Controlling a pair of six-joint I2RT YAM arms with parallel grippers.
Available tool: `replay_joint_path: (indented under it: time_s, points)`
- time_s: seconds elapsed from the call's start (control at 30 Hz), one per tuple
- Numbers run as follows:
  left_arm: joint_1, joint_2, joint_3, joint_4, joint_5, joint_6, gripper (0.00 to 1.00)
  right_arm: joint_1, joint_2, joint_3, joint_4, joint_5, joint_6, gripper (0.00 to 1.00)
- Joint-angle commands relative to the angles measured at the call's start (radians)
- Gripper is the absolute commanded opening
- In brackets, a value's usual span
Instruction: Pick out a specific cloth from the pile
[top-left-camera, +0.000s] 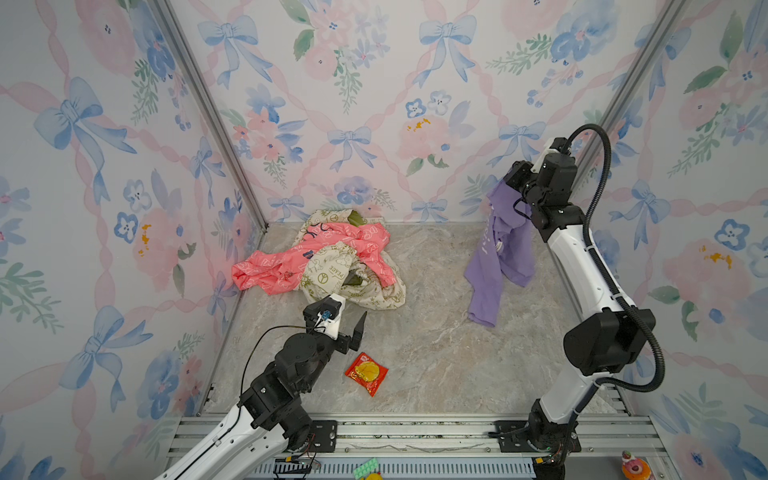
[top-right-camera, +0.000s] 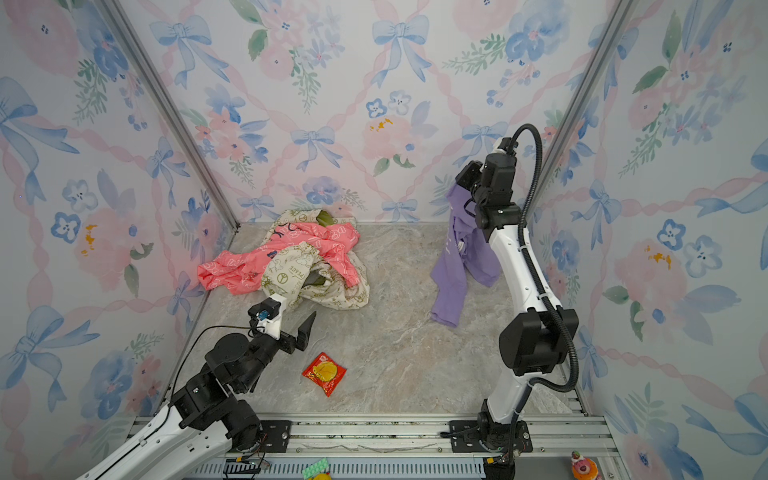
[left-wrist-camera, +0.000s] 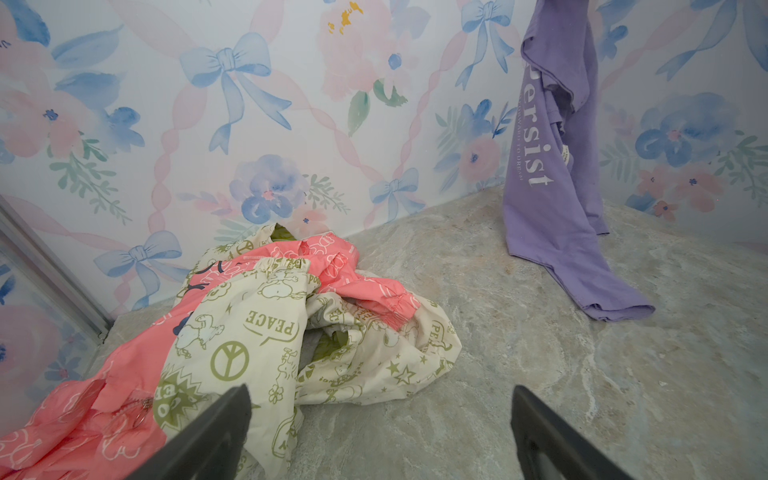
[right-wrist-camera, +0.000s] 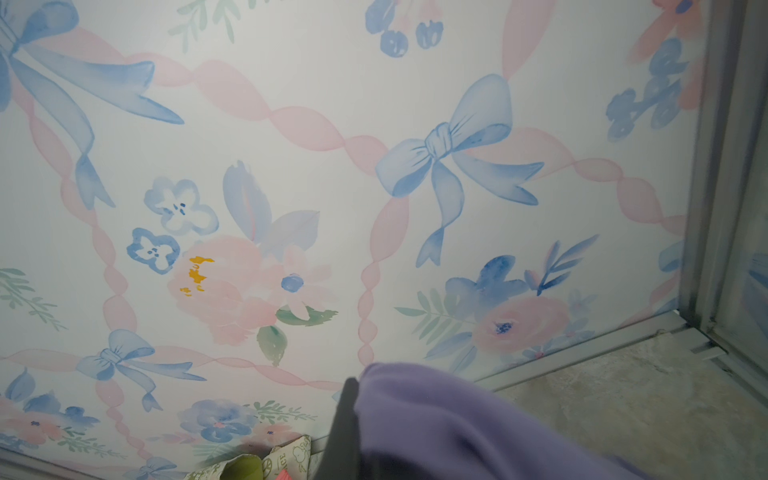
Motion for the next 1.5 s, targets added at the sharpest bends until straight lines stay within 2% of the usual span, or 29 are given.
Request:
replay_joint_path:
  time_s: [0.0,0.5,0.73,0.77,0.83,0.9,0.93,0.97,1.0,1.1,1.23,1.33,1.47]
  points:
    - [0.010,-0.004,-0.010,-0.004,0.010,0.022,0.98,0.013,-0.015,0.002,-0.012,0.010,-0.053,0.00]
    - [0.011,-0.043,-0.012,-0.005,0.017,0.019,0.98,-0.056,-0.302,-0.685,-0.010,0.280,-0.082,0.06]
    - [0.012,-0.044,-0.012,-0.004,0.020,0.019,0.98,-0.112,-0.413,-0.955,-0.048,0.297,0.008,0.13]
    - [0.012,-0.044,-0.012,-0.004,0.019,0.020,0.98,-0.119,-0.423,-0.983,-0.059,0.297,0.022,0.16]
    - [0.011,-0.047,-0.013,-0.005,0.017,0.019,0.98,-0.129,-0.444,-1.031,-0.081,0.306,0.064,0.30]
    - [0.012,-0.048,-0.013,-0.005,0.014,0.021,0.98,-0.148,-0.477,-1.087,-0.090,0.288,0.133,0.35]
    - [0.012,-0.051,-0.013,-0.005,0.014,0.021,0.98,-0.155,-0.499,-1.111,-0.087,0.272,0.148,0.42]
    - [0.012,-0.052,-0.013,-0.005,0.012,0.020,0.98,-0.157,-0.528,-1.139,-0.088,0.265,0.162,0.56]
    - [0.012,-0.053,-0.014,-0.005,0.011,0.022,0.98,-0.158,-0.562,-1.158,-0.091,0.265,0.173,0.65]
    - [0.012,-0.055,-0.015,-0.005,0.008,0.022,0.98,-0.158,-0.670,-1.202,-0.095,0.267,0.192,0.86]
    - [0.015,-0.057,-0.014,-0.004,0.008,0.024,0.98,-0.158,-0.787,-1.200,-0.095,0.239,0.188,0.92]
    - [0.020,-0.057,-0.015,-0.005,0.010,0.025,0.98,-0.151,-0.846,-1.192,-0.061,0.170,0.150,0.94]
    - [0.022,-0.061,-0.016,-0.004,0.000,0.025,0.98,-0.107,-0.872,-1.188,0.005,0.106,0.046,0.97]
